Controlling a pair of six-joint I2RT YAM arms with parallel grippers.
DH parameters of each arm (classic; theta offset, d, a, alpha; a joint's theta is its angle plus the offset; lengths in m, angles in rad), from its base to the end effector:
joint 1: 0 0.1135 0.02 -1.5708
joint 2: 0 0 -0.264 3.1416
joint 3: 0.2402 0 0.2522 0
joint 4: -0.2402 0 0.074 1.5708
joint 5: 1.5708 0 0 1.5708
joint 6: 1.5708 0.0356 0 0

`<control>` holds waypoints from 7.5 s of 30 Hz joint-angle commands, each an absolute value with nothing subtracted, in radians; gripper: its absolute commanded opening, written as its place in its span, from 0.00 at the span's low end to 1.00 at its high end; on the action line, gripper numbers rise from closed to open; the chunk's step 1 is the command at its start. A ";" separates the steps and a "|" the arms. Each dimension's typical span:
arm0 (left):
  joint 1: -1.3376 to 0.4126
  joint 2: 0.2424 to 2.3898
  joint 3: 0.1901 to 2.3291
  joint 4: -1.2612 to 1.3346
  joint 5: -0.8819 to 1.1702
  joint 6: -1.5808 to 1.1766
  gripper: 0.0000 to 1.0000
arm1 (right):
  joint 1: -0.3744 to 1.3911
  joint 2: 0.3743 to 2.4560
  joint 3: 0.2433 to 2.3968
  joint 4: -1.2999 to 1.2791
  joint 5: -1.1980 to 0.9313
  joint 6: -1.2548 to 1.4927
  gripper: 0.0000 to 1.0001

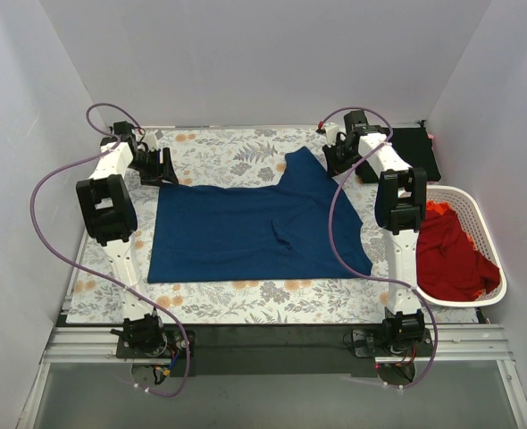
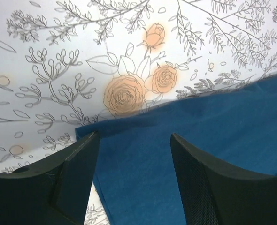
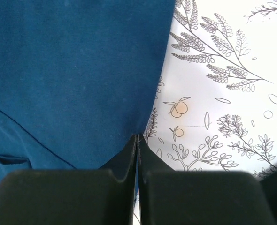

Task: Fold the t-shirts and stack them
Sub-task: Fold the tshirt

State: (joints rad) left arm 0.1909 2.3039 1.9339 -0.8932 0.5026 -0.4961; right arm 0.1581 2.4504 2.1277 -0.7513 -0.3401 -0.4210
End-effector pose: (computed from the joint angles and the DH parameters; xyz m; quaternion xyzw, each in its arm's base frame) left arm 0.4732 0.0740 0.1768 -0.2865 0.9141 -0.2654 0.1093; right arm 0.5176 0.0945 0.1664 -0.3126 0.9037 0.1309 0.2617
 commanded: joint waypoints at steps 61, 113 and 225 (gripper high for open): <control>0.244 2.290 2.010 -0.887 0.633 -0.288 0.00 | 0.071 2.280 2.106 -0.758 -0.564 -0.354 0.01; 0.330 1.735 1.164 -0.761 0.624 0.017 0.00 | 0.021 1.813 1.241 -0.698 -0.541 -0.543 0.01; -0.545 2.448 2.000 -0.431 0.483 -0.779 0.55 | 0.018 2.171 1.683 -0.801 -0.526 -0.322 0.46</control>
